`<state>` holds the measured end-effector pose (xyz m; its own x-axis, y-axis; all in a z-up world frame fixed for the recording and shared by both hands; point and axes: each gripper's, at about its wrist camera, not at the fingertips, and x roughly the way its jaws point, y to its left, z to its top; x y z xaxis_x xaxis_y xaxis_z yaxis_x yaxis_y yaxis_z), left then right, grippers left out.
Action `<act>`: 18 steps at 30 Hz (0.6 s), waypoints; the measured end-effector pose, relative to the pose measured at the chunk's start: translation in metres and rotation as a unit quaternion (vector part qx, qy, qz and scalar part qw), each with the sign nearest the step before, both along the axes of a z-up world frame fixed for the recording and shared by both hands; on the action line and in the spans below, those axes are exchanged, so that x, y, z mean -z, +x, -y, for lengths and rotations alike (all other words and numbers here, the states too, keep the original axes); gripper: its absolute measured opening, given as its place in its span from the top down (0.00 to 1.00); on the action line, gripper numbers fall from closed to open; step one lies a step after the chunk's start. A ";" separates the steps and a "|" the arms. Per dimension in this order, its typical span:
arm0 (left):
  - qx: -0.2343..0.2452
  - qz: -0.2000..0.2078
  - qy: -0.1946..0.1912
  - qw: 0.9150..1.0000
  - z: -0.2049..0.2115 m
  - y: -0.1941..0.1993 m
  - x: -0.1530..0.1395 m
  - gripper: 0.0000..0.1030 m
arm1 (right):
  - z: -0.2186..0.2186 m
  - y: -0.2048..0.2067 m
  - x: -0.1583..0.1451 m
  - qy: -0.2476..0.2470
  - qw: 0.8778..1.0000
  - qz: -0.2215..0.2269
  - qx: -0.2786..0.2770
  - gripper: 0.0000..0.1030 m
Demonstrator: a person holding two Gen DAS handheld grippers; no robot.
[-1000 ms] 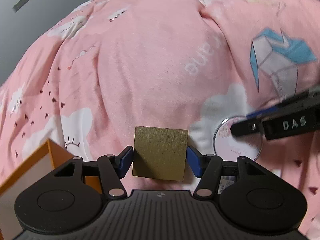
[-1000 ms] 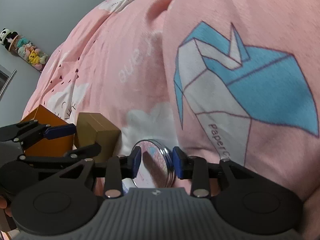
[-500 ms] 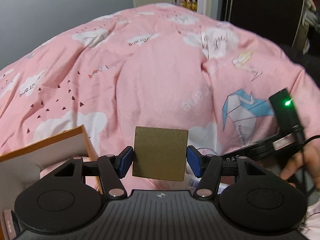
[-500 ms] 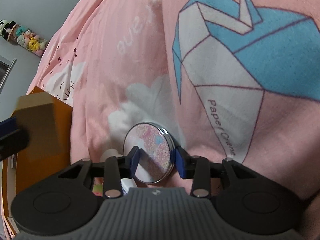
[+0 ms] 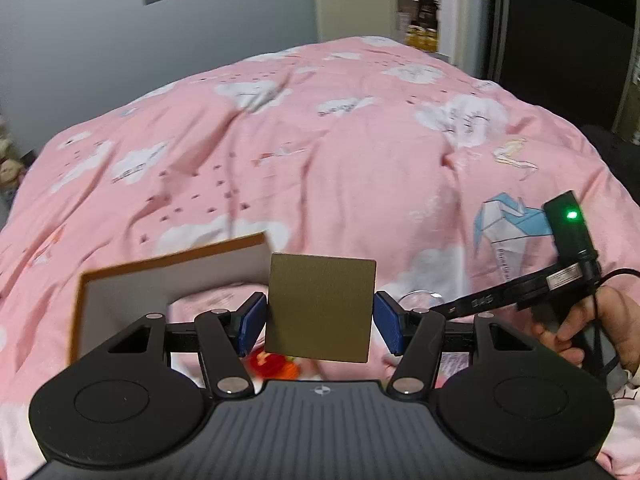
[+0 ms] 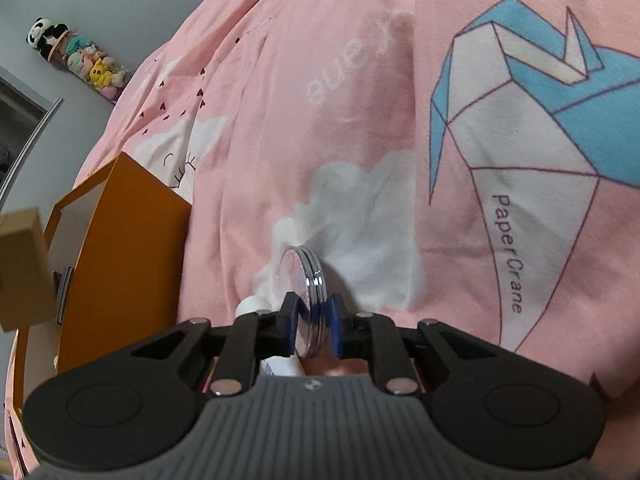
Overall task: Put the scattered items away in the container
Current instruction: 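Lift and carry the tan cube and compact mirror over the storage box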
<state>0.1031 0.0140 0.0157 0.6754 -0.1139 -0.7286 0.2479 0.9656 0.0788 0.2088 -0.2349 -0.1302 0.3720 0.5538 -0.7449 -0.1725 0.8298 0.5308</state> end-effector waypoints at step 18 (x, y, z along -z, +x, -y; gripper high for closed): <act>-0.090 -0.004 0.057 0.994 -0.077 -0.047 -0.007 0.34 | -0.012 -0.031 -0.109 0.097 0.991 0.095 -0.020 0.86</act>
<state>0.0557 0.0911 0.0222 0.6712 0.0912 -0.7357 0.0738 0.9792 0.1888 0.1776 -0.2232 -0.0210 0.4703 0.6971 -0.5412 -0.3148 0.7055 0.6350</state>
